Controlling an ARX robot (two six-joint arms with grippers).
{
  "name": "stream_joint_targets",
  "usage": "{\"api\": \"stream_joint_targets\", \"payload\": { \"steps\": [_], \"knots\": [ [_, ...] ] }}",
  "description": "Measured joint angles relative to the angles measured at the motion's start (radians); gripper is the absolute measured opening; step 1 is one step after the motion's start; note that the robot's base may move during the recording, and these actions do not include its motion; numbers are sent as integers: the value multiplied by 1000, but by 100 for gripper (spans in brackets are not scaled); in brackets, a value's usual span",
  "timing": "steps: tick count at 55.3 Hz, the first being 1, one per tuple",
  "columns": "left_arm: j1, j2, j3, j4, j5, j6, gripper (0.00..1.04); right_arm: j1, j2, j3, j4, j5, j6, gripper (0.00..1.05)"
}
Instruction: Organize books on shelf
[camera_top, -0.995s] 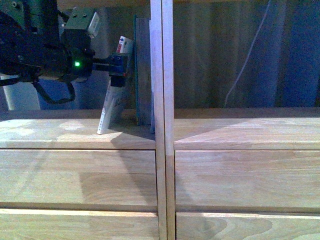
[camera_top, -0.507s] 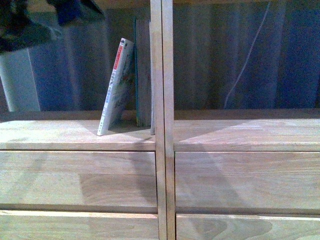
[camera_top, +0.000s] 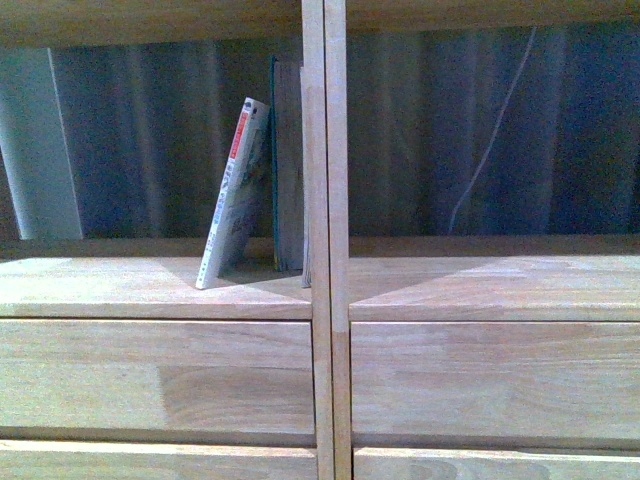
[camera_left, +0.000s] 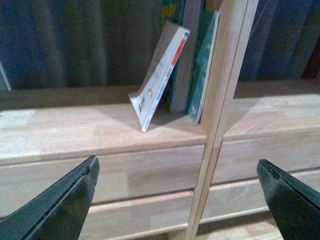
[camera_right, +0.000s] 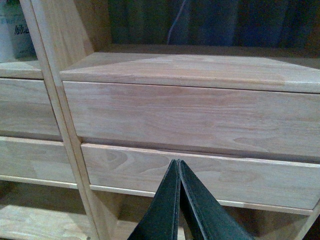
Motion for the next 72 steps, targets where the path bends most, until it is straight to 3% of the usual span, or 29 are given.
{"api": "stream_joint_targets", "payload": {
  "steps": [18,21,24,28,32,35,45,72],
  "knots": [
    [-37,-364,-197,-277,-18,30,97,0,0,0,0,0,0,3],
    [-97,-422,-240,-246,-177,24,91,0,0,0,0,0,0,3],
    [-155,-496,-304,-183,-397,20,79,0,0,0,0,1,0,3],
    [-145,-528,-345,-172,-486,15,66,0,0,0,0,1,0,3],
    [-106,-552,-383,-169,-449,14,48,0,0,0,0,0,0,3],
    [0,-573,-402,-168,-323,14,34,0,0,0,0,0,0,3],
    [44,-602,-435,-160,-309,11,3,0,0,0,0,0,0,3],
    [45,-658,-498,-145,-309,10,3,0,0,0,0,0,0,3]
  ]
}}
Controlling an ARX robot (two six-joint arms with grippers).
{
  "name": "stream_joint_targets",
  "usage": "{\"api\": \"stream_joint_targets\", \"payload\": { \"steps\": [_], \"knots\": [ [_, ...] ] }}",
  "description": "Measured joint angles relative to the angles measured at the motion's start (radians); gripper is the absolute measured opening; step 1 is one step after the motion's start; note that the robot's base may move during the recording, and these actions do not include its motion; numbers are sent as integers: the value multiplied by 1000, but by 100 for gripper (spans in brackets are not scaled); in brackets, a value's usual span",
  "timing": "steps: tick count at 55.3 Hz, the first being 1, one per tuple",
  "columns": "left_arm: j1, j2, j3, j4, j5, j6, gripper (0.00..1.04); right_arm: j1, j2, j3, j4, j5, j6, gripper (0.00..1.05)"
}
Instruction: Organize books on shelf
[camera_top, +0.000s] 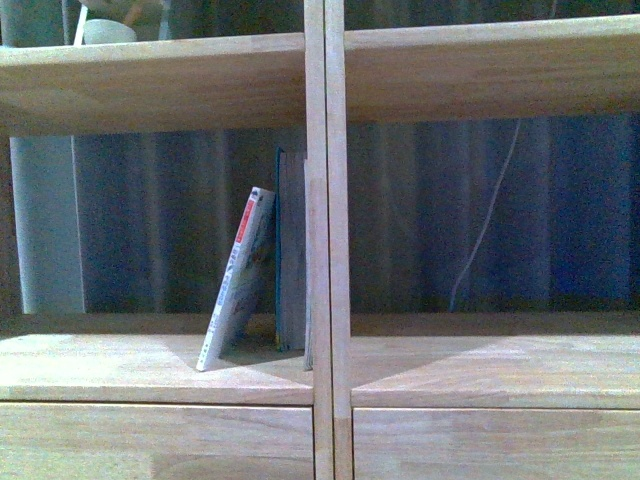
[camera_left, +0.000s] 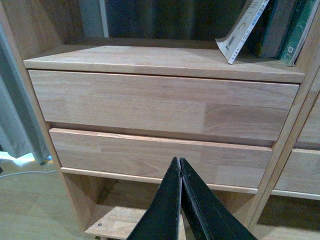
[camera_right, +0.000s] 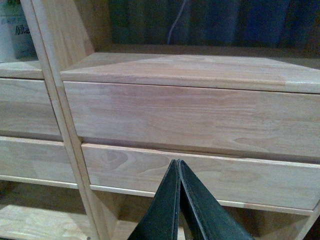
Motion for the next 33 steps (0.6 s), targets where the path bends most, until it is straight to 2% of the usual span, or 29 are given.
{"api": "stream_joint_targets", "payload": {
  "steps": [29,30,33],
  "knots": [
    [0,-24,-27,0,2,0,3,0,0,0,0,0,0,3],
    [0,-24,-27,0,2,0,3,0,0,0,0,0,0,3],
    [0,-24,-27,0,2,0,12,0,0,0,0,0,0,15]
  ]
}}
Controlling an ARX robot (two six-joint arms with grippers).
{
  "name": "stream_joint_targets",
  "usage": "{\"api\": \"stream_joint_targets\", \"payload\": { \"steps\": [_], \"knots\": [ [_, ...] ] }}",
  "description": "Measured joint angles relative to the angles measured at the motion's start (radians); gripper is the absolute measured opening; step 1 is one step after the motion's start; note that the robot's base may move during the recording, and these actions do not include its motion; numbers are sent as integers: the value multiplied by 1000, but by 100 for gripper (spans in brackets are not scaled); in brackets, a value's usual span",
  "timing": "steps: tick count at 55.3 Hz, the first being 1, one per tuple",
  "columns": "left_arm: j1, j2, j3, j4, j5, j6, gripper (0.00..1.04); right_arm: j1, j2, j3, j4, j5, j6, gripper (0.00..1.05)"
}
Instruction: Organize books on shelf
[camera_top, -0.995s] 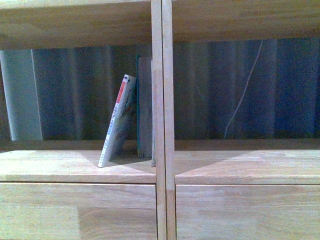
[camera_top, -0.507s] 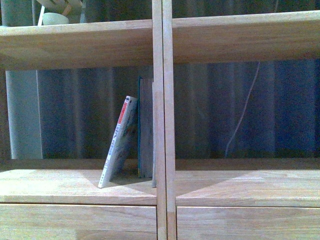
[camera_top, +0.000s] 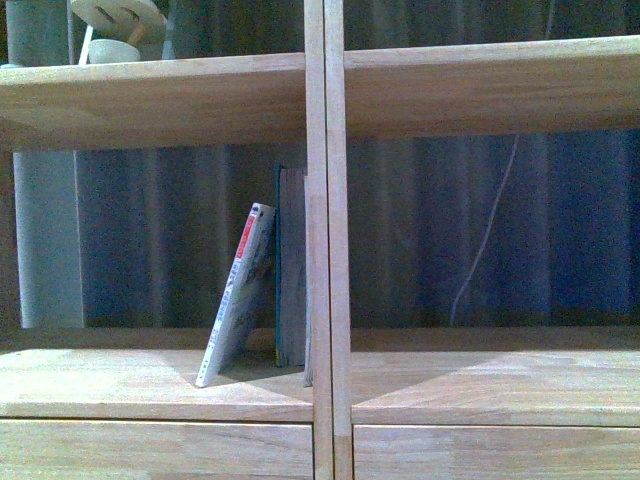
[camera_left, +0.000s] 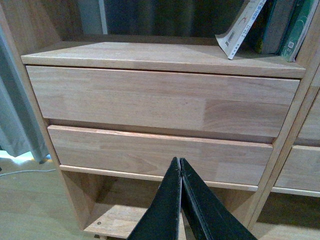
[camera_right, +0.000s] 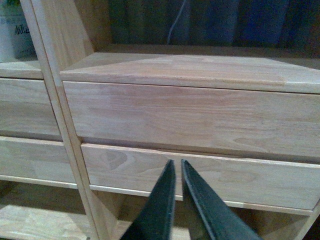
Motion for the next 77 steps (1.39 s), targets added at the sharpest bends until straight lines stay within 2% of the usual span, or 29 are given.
{"api": "stream_joint_targets", "payload": {
  "steps": [28,77],
  "knots": [
    [0,0,0,0,0,1,99,0,0,0,0,0,0,97],
    [0,0,0,0,0,0,97,0,0,0,0,0,0,98]
  ]
}}
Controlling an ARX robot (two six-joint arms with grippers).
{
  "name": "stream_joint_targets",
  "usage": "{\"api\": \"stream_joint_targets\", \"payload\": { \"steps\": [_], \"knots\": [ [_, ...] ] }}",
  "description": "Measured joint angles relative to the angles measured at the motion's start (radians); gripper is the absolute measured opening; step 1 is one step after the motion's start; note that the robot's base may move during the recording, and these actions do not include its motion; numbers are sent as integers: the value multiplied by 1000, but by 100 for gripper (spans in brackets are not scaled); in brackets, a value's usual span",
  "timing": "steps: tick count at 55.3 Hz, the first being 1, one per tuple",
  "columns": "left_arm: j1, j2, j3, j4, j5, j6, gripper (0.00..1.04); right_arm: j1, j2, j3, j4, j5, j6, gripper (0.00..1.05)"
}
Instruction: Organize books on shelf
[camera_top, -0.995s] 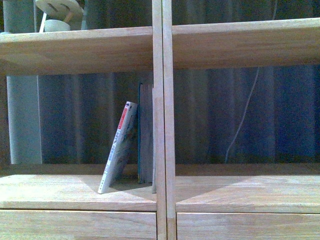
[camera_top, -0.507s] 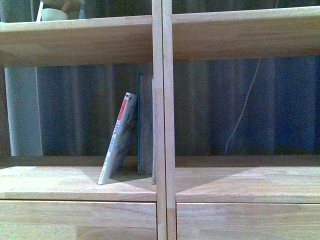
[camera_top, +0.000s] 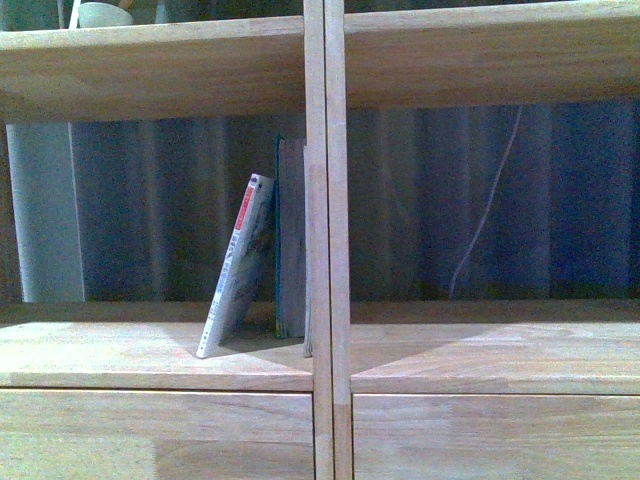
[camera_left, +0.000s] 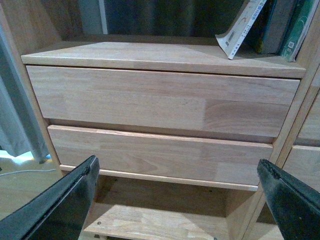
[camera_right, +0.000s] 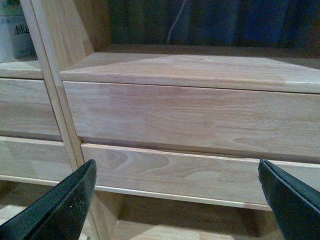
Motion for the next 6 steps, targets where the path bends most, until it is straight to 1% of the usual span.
{"api": "stream_joint_targets", "payload": {
  "steps": [6],
  "knots": [
    [0,0,0,0,0,0,97,0,0,0,0,0,0,98]
  ]
}}
